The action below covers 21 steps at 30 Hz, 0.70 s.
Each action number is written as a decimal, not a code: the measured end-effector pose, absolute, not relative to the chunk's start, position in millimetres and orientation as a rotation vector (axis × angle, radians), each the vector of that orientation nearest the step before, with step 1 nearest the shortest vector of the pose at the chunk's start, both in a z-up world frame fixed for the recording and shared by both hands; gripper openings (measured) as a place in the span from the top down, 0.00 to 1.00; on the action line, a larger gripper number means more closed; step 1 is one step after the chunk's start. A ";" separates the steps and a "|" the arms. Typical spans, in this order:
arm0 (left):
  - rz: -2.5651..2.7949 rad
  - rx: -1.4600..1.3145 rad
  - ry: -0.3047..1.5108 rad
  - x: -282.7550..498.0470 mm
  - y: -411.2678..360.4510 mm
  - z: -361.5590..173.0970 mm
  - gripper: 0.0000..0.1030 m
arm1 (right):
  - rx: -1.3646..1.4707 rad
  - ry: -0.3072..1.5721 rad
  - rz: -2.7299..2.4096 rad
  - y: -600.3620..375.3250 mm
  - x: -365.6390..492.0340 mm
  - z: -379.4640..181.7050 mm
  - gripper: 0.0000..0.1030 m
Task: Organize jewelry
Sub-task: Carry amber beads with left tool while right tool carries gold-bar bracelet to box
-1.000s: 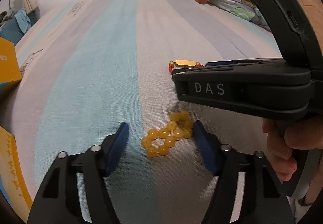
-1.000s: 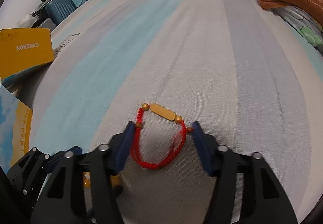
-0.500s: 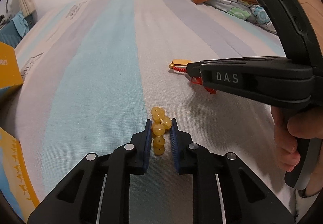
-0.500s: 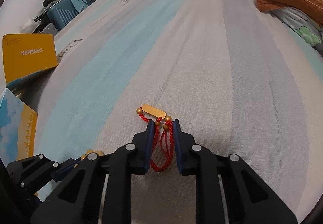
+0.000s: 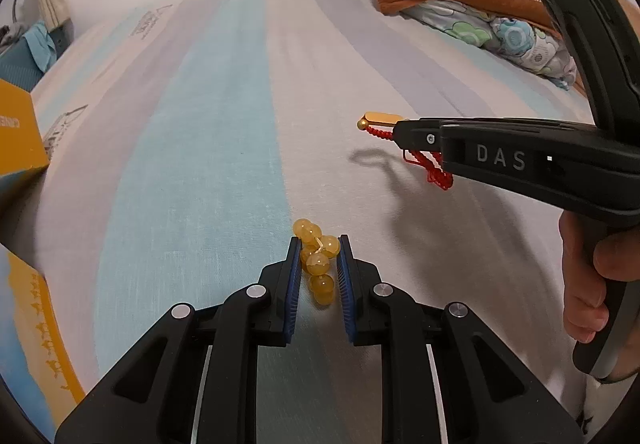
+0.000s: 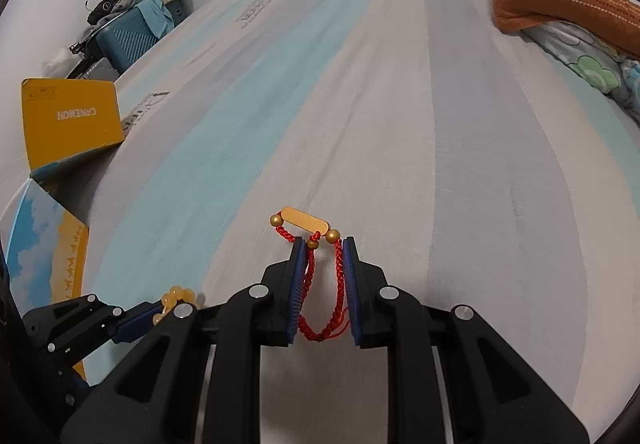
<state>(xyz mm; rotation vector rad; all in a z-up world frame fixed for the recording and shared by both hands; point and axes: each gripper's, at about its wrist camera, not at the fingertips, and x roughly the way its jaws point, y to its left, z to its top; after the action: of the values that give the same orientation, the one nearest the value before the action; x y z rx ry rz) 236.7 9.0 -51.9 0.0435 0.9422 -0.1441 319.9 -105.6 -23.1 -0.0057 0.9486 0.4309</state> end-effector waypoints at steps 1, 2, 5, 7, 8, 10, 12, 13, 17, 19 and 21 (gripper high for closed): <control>-0.145 0.043 0.941 235.1 9.0 -49.7 0.83 | -0.003 0.946 0.429 -106.8 317.7 -20.6 0.82; -0.146 0.043 0.939 233.6 9.1 -47.3 0.83 | -0.003 0.944 0.427 -107.6 315.9 -18.0 0.82; -0.142 0.043 0.929 228.0 12.1 -35.5 0.83 | 0.008 0.931 0.426 -111.2 307.9 -7.2 0.83; -0.138 0.040 0.920 222.0 13.9 -24.8 0.83 | 0.008 0.921 0.426 -112.5 300.4 1.6 0.83; -0.137 0.040 0.915 220.1 13.8 -21.9 0.83 | 0.007 0.916 0.426 -113.3 297.4 5.5 0.83; -0.133 0.041 0.904 213.5 14.7 -10.4 0.83 | 0.005 0.905 0.428 -114.1 289.7 15.2 0.83; -0.131 0.040 0.890 208.3 14.2 1.8 0.83 | 0.004 0.894 0.428 -114.1 281.0 24.4 0.83; -0.130 0.039 0.882 204.4 15.0 7.1 0.83 | 0.004 0.890 0.429 -114.2 277.1 28.1 0.83; -0.109 0.035 0.870 188.4 19.1 21.5 0.83 | -0.003 0.878 0.423 -113.0 260.1 40.1 0.82; -0.100 0.030 0.867 183.9 22.2 26.3 0.83 | -0.008 0.872 0.417 -110.7 251.3 44.5 0.82; -0.088 0.021 0.862 177.8 27.4 31.3 0.83 | -0.009 0.868 0.411 -107.3 242.5 48.6 0.82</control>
<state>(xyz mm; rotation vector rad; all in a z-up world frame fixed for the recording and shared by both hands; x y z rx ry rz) 177.8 27.4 31.3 0.0213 0.8618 -0.0880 242.5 -107.3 48.6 -0.0092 0.8680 0.4115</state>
